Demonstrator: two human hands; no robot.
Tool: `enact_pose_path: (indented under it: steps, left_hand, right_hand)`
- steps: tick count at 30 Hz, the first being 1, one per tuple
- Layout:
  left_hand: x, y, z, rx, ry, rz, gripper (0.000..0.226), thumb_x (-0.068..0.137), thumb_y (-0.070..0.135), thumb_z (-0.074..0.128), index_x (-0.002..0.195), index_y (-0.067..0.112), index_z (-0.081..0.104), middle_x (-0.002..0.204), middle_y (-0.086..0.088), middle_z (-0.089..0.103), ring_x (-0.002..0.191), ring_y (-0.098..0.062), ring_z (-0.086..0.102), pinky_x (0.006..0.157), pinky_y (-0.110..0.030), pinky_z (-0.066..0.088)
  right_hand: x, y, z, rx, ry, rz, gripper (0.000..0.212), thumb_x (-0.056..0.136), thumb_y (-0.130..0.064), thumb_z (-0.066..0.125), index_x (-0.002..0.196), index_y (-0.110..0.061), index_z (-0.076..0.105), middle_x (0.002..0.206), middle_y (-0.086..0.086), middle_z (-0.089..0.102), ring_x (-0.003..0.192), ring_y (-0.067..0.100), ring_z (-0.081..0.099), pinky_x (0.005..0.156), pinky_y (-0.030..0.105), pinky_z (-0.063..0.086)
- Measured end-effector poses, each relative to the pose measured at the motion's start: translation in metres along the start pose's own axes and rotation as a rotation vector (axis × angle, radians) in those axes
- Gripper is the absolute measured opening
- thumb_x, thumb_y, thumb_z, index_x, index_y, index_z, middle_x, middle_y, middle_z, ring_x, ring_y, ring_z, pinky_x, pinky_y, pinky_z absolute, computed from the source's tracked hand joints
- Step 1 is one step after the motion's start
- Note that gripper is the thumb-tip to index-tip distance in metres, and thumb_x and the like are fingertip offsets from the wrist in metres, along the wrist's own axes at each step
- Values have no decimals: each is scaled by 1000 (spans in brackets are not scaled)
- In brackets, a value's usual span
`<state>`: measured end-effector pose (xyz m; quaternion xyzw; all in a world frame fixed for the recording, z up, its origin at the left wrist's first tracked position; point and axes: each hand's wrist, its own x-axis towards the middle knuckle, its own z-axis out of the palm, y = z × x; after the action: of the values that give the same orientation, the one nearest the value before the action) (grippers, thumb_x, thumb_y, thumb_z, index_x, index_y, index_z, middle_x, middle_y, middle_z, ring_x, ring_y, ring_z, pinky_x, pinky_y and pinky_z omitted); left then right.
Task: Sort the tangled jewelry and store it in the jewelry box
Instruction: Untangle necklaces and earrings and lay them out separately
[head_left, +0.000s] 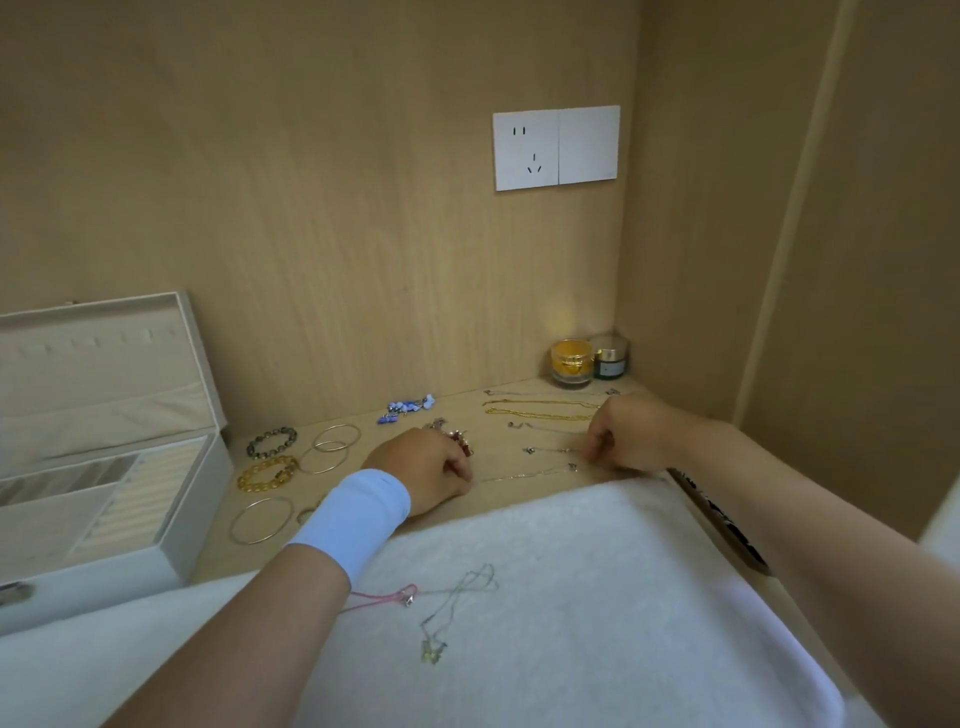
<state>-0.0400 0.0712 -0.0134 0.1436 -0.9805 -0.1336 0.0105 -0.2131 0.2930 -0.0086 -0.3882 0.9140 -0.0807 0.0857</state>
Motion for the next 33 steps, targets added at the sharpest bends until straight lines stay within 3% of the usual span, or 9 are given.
enact_pose_path:
  steps: [3, 7, 10, 15, 22, 27, 30, 32, 33]
  left_hand:
    - [-2, -3, -1, 6, -8, -13, 12, 86, 30, 66, 95, 35, 72, 98, 14, 65, 95, -11, 60, 85, -23, 46]
    - [-18, -9, -10, -23, 32, 29, 12, 89, 26, 63, 93, 34, 71, 96, 16, 66, 91, -9, 61, 84, -22, 48]
    - [-44, -8, -19, -86, 47, 74, 7, 87, 29, 66, 85, 31, 72, 86, 15, 67, 73, -1, 57, 68, -15, 44]
    - [-87, -12, -17, -216, -51, 77, 4, 81, 31, 69, 81, 34, 72, 68, 23, 61, 64, 2, 54, 66, -16, 47]
    - [-119, -43, -18, -156, -112, 111, 19, 73, 40, 81, 88, 36, 70, 86, 17, 64, 81, -3, 58, 79, -19, 50]
    - [-127, -55, -18, -236, -82, 94, 8, 83, 23, 77, 86, 31, 75, 79, 16, 65, 62, 6, 59, 57, -7, 44]
    - [-128, -57, -12, -326, -45, 61, 7, 88, 27, 71, 82, 29, 74, 79, 6, 64, 48, -4, 55, 44, -25, 51]
    - [-126, -63, -7, -418, 6, 43, 8, 88, 27, 69, 81, 29, 71, 78, 2, 66, 57, -13, 59, 55, -32, 57]
    - [-126, -66, -6, -489, 38, 34, 10, 90, 23, 68, 80, 26, 70, 73, 3, 65, 57, -12, 59, 57, -29, 56]
  right_hand:
    - [-2, -7, -1, -42, 49, -13, 31, 87, -7, 63, 90, -36, 74, 104, -12, 70, 92, 11, 63, 86, 27, 56]
    - [-22, -52, -10, 71, 101, -212, 21, 91, -15, 63, 95, -31, 76, 87, -25, 64, 83, -3, 58, 69, 11, 42]
    - [-39, -92, -7, 278, -44, -340, 17, 85, -16, 72, 91, -29, 79, 84, -18, 72, 76, -3, 62, 68, 15, 48]
    - [-57, -134, 7, 355, -306, -408, 20, 79, -23, 83, 97, -31, 80, 77, -10, 69, 68, 4, 57, 65, 17, 46]
    - [-62, -153, 22, 265, -325, -368, 12, 79, -22, 82, 91, -24, 81, 83, -4, 77, 66, -3, 61, 68, 15, 48]
    - [-58, -168, 21, 163, -336, -315, 6, 81, -26, 75, 86, -23, 78, 82, -3, 76, 66, 2, 63, 67, 19, 51]
    - [-55, -180, 28, 190, -315, -331, 11, 77, -32, 81, 85, -25, 78, 79, 0, 75, 59, 5, 57, 59, 21, 48]
    - [-52, -182, 29, 241, -332, -314, 10, 78, -29, 82, 85, -23, 79, 73, 2, 73, 59, 8, 57, 58, 23, 50]
    - [-49, -182, 29, 273, -347, -307, 10, 80, -28, 81, 86, -21, 78, 72, 3, 72, 61, 10, 58, 61, 26, 53]
